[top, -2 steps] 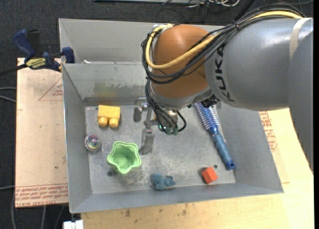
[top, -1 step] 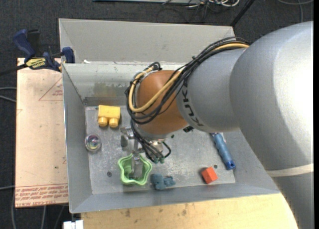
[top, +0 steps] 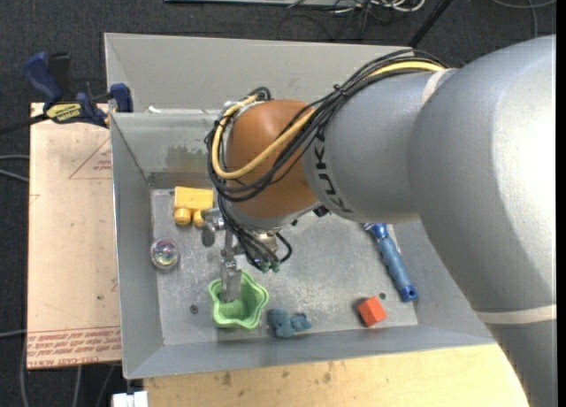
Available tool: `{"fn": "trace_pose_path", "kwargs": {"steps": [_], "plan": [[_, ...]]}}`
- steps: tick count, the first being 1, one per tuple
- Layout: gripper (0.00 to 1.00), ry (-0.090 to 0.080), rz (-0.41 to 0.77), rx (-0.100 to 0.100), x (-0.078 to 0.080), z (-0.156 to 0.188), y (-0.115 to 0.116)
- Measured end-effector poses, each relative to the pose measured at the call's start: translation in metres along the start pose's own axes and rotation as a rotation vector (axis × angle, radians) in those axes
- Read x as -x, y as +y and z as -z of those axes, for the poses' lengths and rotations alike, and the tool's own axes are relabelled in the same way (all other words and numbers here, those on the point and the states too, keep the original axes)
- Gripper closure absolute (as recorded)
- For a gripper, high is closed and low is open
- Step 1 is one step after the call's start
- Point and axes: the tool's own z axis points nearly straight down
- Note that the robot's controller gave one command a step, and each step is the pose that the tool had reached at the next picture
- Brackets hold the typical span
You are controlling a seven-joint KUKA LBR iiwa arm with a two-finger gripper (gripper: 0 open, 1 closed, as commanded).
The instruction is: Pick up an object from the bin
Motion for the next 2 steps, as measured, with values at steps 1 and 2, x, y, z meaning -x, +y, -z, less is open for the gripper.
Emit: {"fn": "trace_pose_path", "kwargs": {"steps": [1, 2], "plan": [[0.00, 0.002, 0.091, -0.001, -0.0407, -0.0399, -0.0355], [1.00, 0.003, 0.093, 0.000, -0.0401, -0.0392, -0.0336]]}}
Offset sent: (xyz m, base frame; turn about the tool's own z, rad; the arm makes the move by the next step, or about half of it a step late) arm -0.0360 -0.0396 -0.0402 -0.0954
